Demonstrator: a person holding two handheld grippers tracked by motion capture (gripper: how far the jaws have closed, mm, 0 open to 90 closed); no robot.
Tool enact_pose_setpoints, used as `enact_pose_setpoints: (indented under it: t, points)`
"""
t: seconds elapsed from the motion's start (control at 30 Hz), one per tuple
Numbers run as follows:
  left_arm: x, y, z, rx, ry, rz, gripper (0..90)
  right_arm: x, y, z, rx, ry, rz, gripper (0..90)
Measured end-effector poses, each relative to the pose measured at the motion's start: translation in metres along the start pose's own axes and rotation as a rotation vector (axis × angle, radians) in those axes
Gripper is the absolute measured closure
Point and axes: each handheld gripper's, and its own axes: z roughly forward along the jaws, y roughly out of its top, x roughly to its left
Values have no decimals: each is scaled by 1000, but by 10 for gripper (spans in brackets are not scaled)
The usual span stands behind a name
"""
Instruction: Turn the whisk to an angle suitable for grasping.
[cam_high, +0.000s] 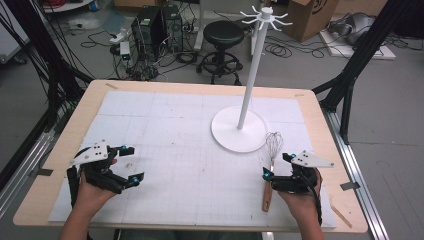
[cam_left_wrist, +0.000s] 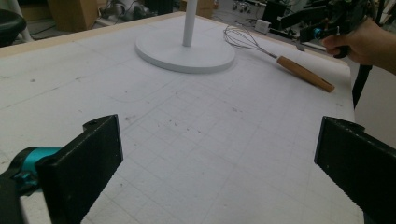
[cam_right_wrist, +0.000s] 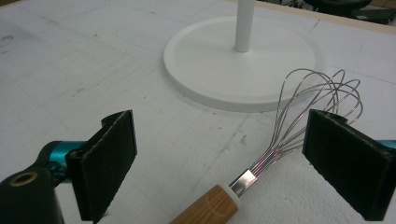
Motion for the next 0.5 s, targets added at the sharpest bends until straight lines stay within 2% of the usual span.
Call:
enact_pose_setpoints:
  t: [0.2, 0.37, 0.5]
  points:
    - [1, 1, 0, -13, 3, -6, 17, -2, -1, 1, 14, 1, 12, 89]
    - [0, -1, 3, 7, -3, 5, 17, -2, 1, 0, 20, -16, 12, 90]
    - [0, -1, 5, -2, -11, 2, 17, 0, 4, -4, 20, -40, 8, 90]
